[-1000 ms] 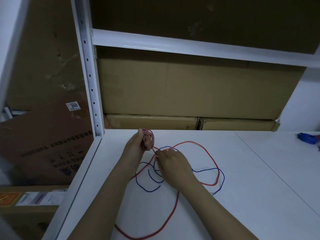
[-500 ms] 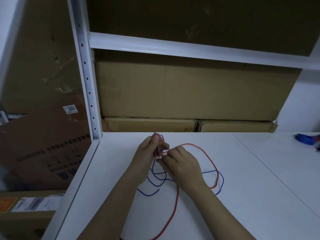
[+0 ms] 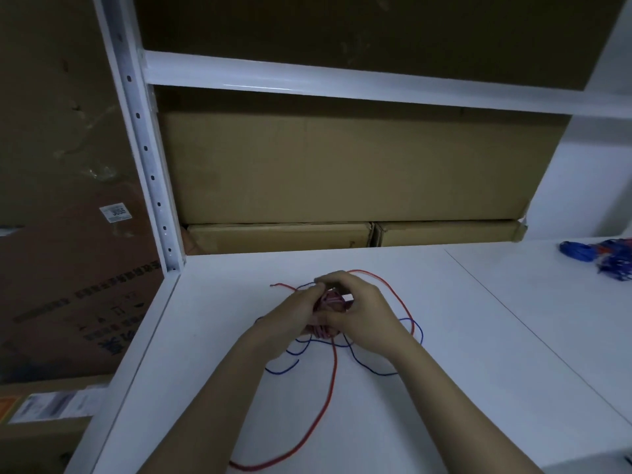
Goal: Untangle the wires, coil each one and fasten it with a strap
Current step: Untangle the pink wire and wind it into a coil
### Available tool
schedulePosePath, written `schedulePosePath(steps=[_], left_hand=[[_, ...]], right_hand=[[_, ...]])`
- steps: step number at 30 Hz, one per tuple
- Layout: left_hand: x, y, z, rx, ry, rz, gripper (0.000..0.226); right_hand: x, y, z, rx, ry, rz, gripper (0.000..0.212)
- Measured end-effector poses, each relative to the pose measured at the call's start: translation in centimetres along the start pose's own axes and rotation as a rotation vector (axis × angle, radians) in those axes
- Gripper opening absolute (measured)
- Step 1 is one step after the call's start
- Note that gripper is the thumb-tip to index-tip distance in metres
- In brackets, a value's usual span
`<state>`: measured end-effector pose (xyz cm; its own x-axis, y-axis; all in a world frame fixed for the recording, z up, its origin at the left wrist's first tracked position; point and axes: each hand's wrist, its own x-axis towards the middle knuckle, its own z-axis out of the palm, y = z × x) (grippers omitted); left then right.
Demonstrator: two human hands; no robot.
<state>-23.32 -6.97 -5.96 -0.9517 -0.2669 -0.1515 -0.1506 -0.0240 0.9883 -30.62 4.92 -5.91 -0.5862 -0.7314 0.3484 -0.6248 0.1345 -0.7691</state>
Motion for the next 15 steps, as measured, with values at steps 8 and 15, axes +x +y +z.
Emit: schedulePosePath(steps=[8,15], left_hand=[[1.1,0.1,4.6,-0.17,-0.059,-0.116,0.041],[1.6,0.9,12.4,0.28,0.197,0.165,0.034]], right_hand=[[-3.3,2.0,-2.9,0.198,0.214,0.086,0.03],[-7.4,4.6,-9.6,0.397,0.413,0.263,0.02]])
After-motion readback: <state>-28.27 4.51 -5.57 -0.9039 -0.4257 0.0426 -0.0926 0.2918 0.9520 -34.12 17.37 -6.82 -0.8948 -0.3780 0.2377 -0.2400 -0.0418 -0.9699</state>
